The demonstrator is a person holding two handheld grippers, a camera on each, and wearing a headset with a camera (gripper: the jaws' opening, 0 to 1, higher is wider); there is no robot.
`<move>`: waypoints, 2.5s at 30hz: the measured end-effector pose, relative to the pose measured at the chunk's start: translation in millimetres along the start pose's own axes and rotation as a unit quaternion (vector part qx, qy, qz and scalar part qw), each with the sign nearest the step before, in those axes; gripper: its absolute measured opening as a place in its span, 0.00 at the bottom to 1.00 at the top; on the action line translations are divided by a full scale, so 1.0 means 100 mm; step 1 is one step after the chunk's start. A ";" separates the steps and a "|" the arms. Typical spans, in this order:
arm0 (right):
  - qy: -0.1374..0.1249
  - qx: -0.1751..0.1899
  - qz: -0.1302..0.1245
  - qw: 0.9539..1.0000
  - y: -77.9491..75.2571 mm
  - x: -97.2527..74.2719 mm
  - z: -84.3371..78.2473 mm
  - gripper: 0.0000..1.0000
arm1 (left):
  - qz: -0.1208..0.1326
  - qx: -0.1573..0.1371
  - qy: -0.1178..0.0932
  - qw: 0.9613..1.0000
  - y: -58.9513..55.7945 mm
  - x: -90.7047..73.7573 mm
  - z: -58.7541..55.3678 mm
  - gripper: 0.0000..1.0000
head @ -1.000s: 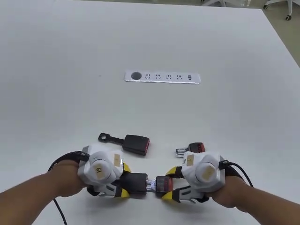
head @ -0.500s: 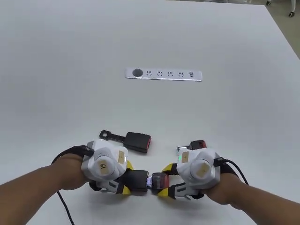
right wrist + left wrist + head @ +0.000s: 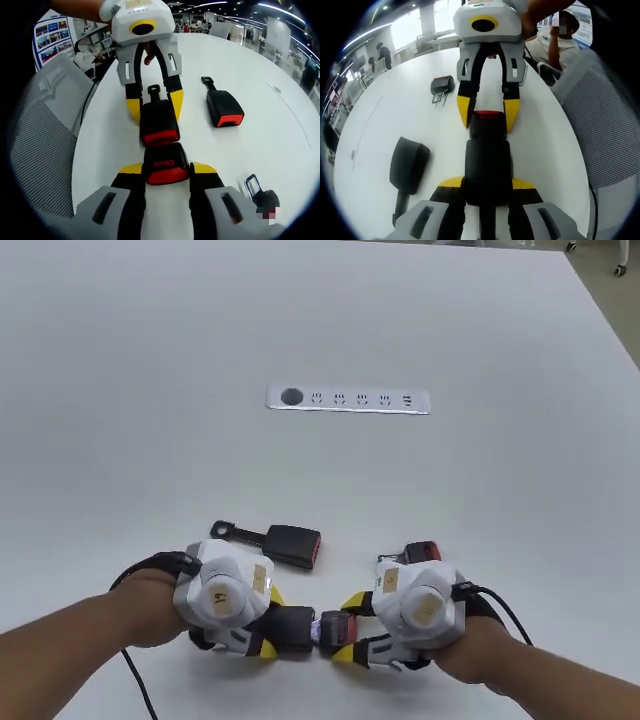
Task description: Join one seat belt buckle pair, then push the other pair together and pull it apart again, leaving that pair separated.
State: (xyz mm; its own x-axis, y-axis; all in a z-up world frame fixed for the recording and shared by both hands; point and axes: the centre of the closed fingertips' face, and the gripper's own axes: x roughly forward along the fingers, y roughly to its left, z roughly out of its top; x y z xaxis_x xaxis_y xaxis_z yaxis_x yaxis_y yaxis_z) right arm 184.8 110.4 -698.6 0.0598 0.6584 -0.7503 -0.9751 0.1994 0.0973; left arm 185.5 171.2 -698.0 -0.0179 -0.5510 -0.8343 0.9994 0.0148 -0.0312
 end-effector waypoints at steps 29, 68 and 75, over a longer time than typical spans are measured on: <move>-0.023 0.002 -0.001 1.000 0.02 -0.03 0.03 0.32 | 0.000 -0.005 -0.011 1.000 0.01 -0.01 0.00 0.33; -0.049 0.005 -0.003 0.999 -0.03 -0.31 -0.27 0.32 | 0.002 -0.015 -0.029 0.999 0.02 -0.03 -0.02 0.34; -0.046 0.007 -0.005 0.999 -0.03 -0.44 -0.33 0.32 | 0.002 -0.015 -0.029 0.999 0.02 -0.03 -0.02 0.34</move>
State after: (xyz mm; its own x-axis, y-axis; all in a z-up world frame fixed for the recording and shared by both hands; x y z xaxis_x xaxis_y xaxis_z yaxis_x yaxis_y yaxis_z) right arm 177.9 57.5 -687.6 0.0898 0.7200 -0.6881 -0.9711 0.2166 0.0999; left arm 187.3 174.9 -696.4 -0.0115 -0.5984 -0.8011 0.9981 0.0422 -0.0458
